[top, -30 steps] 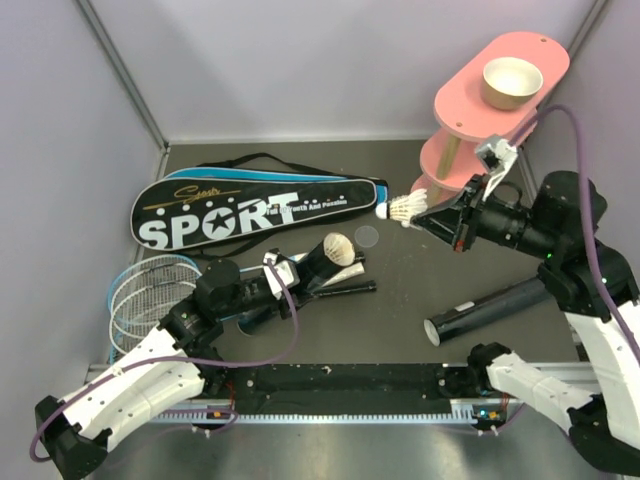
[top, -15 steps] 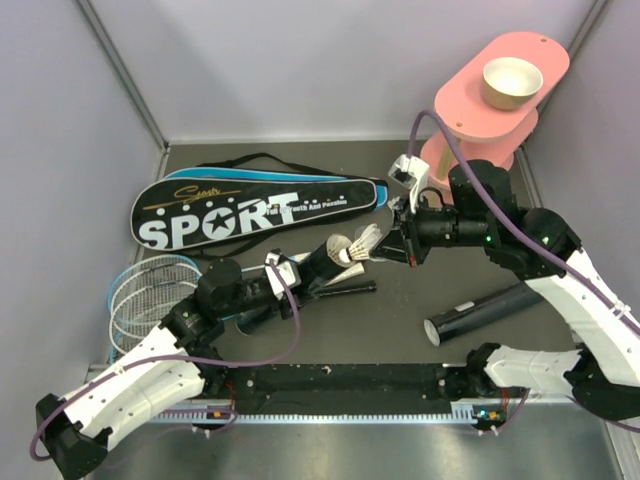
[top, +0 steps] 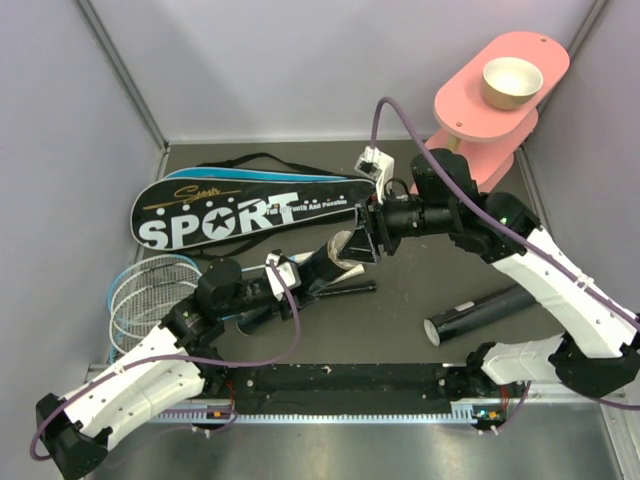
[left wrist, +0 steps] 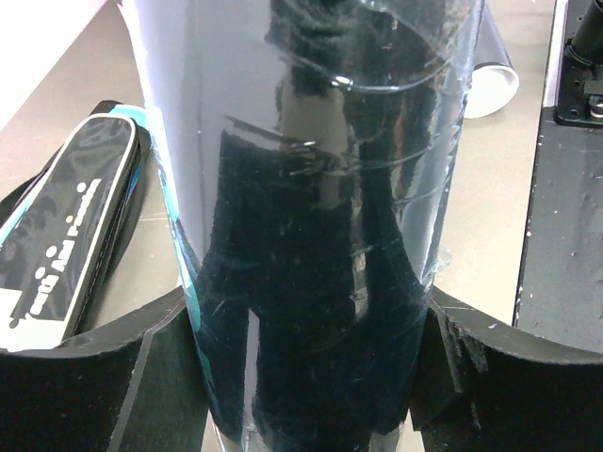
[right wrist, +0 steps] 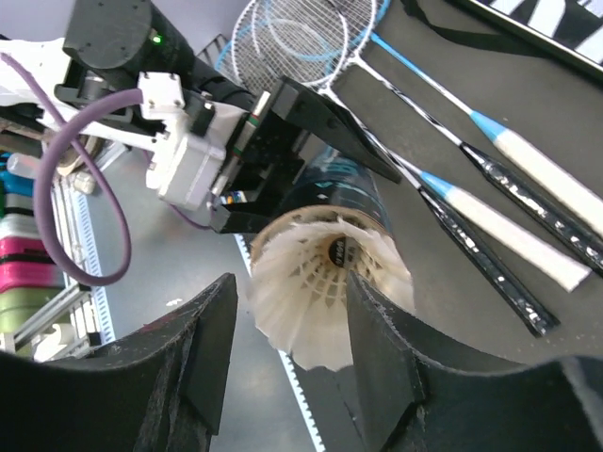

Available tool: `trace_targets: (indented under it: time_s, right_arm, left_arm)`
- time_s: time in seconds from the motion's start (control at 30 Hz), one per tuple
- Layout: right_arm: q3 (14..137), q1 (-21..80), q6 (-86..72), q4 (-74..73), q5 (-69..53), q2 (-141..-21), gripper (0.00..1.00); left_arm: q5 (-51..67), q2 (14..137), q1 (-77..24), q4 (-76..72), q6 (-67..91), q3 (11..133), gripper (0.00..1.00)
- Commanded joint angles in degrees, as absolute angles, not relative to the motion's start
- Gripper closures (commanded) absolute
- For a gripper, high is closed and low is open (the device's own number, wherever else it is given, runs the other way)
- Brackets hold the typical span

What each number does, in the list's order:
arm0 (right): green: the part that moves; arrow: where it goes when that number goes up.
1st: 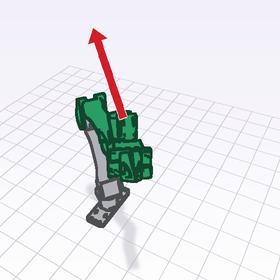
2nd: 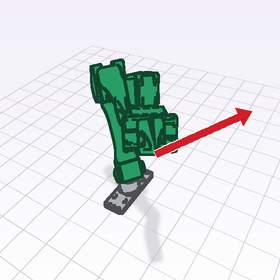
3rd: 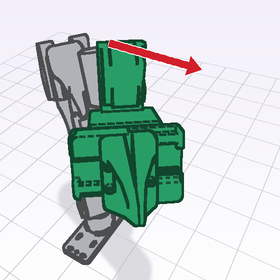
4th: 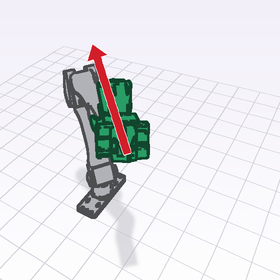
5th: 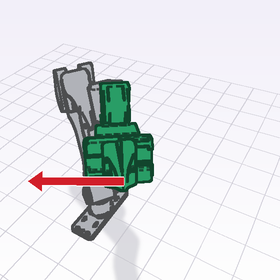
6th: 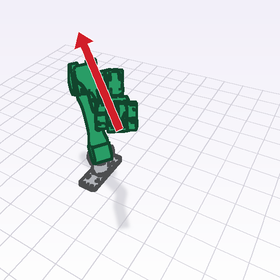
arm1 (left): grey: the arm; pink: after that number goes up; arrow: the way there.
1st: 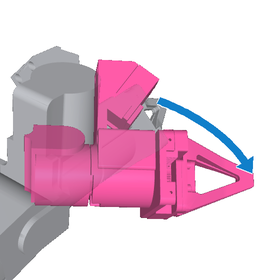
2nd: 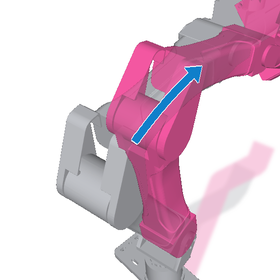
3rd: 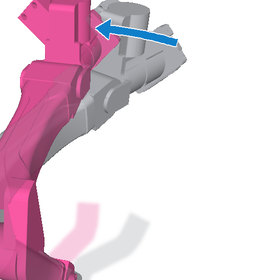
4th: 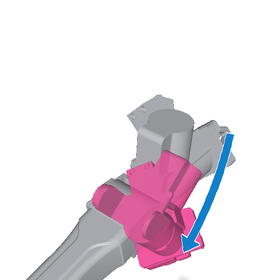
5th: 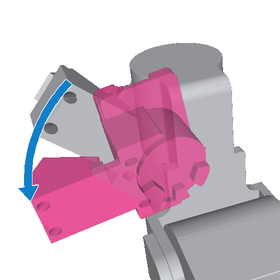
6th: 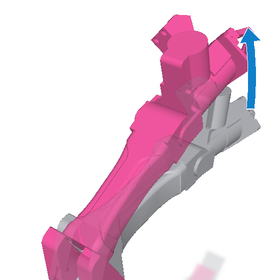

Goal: Pack up the badminton gear
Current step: Place the shuttlecock at the shuttle tube.

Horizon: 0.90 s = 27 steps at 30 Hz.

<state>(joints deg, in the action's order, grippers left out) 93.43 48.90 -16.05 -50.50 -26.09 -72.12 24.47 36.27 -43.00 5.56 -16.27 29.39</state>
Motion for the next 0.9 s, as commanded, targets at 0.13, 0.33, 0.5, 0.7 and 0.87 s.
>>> trace_targets:
  time_s: [0.13,0.33,0.5,0.7,0.87]
  right_arm:
    - [93.8,52.4,-19.7,-42.9,-30.2,-76.4,0.52]
    - [84.9,52.9,-25.6,-32.8,-34.3,-76.4,0.52]
    - [85.1,53.1,-26.1,-31.5,-32.8,-75.1,0.46]
    - [85.3,53.0,-21.5,-30.2,-11.3,-61.8,0.27]
    - [72.9,52.9,-20.7,-24.6,21.4,-52.7,0.1]
  left_arm:
    - [25.5,35.9,-43.2,2.2,-16.6,31.1,0.91]
    - [25.5,35.3,-43.2,2.1,-16.3,31.0,0.91]
    - [25.4,35.3,-43.2,2.1,-16.2,31.1,0.92]
    - [22.1,34.6,-43.1,1.9,-16.0,30.9,0.92]
    - [18.6,33.9,-43.1,1.8,-15.8,30.9,0.92]
